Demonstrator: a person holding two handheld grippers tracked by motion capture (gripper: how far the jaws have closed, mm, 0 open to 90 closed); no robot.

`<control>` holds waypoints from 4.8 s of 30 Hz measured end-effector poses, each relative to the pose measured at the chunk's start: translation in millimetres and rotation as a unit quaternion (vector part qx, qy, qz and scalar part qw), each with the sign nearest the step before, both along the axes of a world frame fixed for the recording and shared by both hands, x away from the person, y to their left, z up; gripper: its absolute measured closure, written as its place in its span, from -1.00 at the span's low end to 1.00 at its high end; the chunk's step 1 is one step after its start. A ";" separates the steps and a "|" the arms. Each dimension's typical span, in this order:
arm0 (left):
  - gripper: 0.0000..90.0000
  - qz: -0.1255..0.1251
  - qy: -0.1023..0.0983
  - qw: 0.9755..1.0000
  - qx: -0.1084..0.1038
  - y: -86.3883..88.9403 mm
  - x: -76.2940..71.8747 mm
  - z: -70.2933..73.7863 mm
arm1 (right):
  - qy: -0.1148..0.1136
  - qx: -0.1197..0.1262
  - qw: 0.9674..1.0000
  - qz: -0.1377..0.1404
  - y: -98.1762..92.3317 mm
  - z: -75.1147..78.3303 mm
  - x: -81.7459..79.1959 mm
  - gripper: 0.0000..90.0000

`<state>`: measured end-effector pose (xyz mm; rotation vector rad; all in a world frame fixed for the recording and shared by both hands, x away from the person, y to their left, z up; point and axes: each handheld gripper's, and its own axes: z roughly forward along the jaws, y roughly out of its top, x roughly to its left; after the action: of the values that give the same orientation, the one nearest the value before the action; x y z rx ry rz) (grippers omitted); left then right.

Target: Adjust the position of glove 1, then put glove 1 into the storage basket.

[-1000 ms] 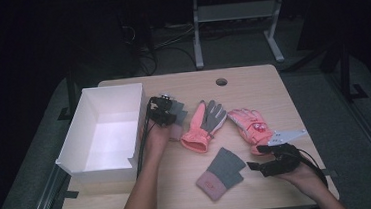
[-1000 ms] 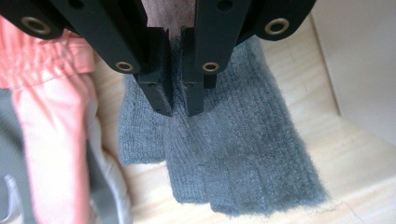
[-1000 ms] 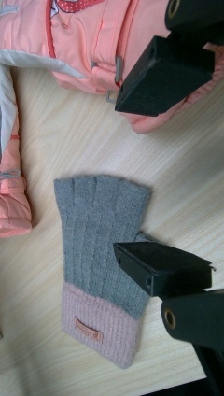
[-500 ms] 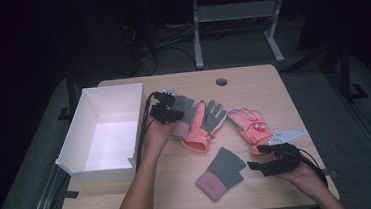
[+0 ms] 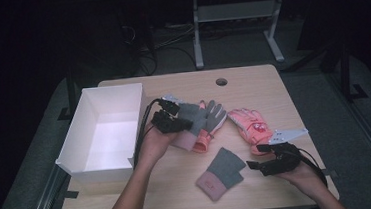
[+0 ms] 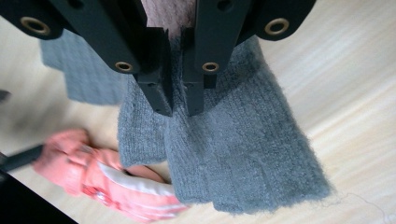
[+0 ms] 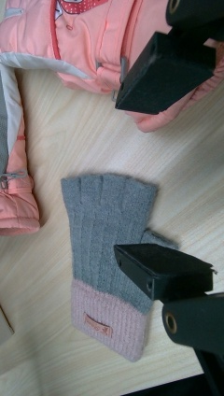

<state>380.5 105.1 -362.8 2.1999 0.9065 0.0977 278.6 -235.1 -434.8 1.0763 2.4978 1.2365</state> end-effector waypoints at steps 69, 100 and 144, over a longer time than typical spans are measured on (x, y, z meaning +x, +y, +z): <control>-0.69 -0.136 0.039 0.987 0.080 -83.3 -73.9 -82.8 | -0.009 -0.003 1.000 -0.003 -0.3 1.0 -3.5 -0.46; 0.38 -0.178 0.092 0.978 0.062 -84.1 -72.1 -88.0 | -0.019 0.008 1.000 0.000 1.7 4.0 -3.8 -0.45; 0.49 -0.108 0.088 0.990 -0.006 -23.6 -45.2 -17.6 | -0.012 -0.013 0.999 0.033 26.1 -2.2 -3.0 -0.79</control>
<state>335.3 81.4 -380.5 2.3069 0.7533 -0.2089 275.6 -209.1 -437.0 0.9748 2.5440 1.2224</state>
